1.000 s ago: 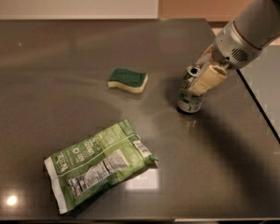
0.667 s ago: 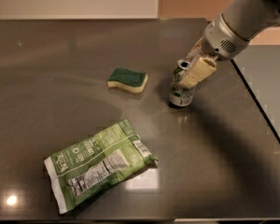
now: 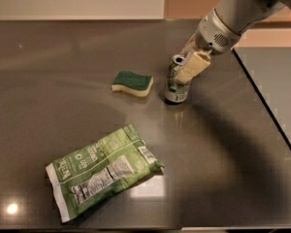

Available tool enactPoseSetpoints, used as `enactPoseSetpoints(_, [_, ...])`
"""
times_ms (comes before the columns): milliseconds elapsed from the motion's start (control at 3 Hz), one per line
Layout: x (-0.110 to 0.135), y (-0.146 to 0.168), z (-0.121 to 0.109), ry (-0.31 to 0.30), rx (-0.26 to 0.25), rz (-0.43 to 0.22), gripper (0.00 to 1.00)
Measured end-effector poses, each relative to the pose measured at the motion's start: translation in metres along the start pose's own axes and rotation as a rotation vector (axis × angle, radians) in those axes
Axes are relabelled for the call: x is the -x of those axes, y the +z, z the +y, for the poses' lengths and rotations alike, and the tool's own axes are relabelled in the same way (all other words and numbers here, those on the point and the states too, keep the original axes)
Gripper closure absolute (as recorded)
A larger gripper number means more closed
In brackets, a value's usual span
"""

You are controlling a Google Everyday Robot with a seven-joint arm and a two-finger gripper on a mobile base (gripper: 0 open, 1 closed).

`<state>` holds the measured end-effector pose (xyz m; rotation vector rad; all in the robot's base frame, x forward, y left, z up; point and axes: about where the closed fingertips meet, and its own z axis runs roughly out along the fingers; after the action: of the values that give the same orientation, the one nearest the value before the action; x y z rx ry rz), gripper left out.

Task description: Move 7up can near sponge

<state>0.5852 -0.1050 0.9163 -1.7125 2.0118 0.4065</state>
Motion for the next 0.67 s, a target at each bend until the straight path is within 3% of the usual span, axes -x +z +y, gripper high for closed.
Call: enactPoseSetpoints(667, [0.0105,0.0121,-0.0112,-0.036,0.018,-0.009,0.59])
